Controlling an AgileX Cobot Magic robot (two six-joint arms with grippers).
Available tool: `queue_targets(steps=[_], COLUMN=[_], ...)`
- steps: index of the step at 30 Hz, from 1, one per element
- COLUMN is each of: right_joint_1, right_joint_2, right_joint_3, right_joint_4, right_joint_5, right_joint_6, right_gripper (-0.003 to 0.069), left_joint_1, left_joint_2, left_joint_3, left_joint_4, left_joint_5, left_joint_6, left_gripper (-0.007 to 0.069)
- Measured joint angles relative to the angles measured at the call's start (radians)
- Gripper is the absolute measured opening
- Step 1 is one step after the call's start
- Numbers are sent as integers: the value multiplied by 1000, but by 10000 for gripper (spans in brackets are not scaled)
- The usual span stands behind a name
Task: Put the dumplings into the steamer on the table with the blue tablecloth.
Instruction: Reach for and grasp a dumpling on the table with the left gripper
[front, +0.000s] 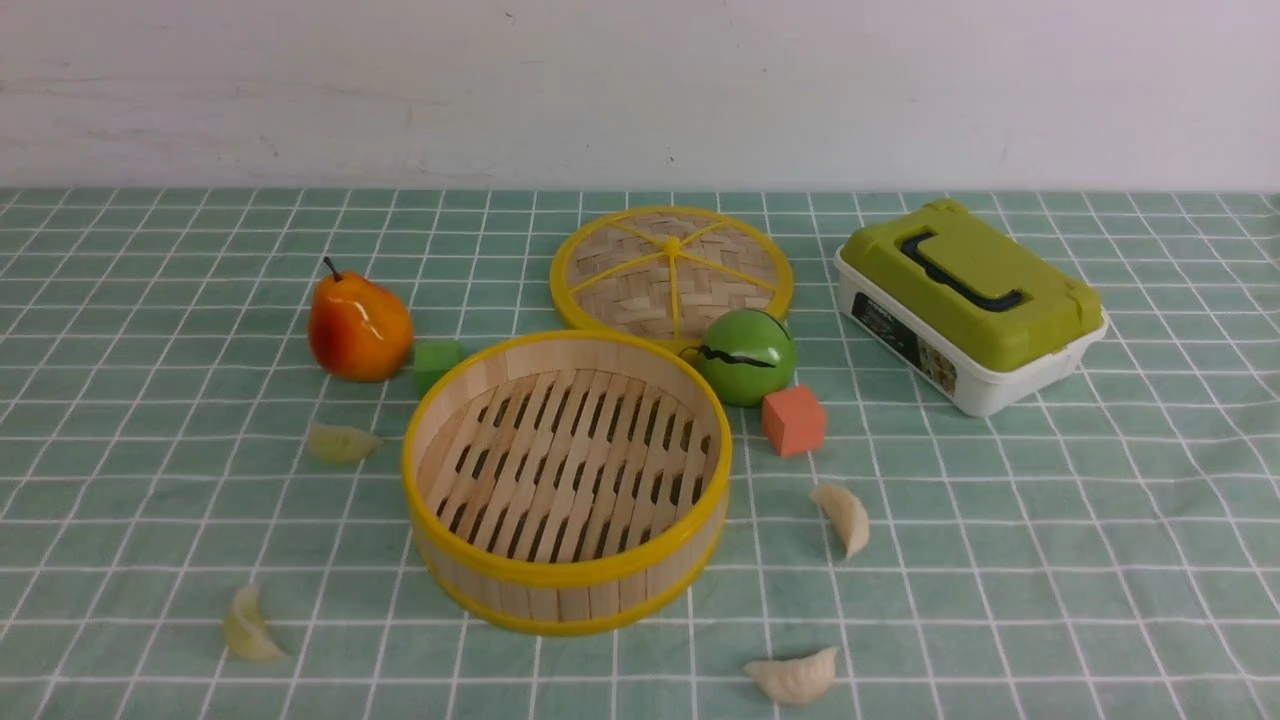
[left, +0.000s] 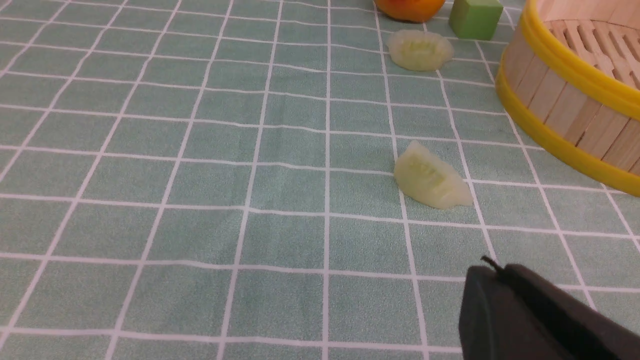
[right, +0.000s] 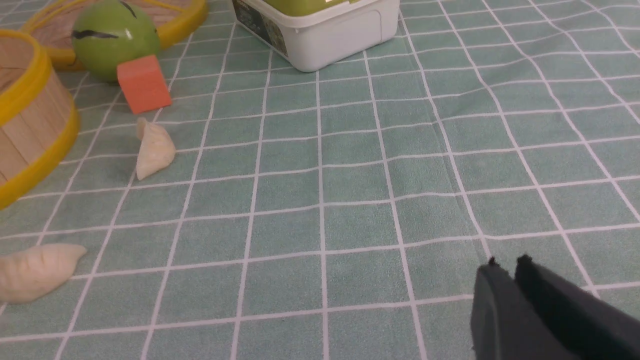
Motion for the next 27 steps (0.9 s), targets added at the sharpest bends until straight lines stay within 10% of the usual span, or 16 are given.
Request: queue_targets(steps=[27], right_joint_1=[0], right_joint_2=[0], right_joint_3=[0], right_joint_4=[0], right_joint_5=[0], right_joint_6=[3], right_gripper=[76], left_joint_1=[0], left_joint_2=[0], left_joint_3=[0], left_joint_4=[-2], left_joint_5=[-11], left_joint_6=[0], left_gripper=[17])
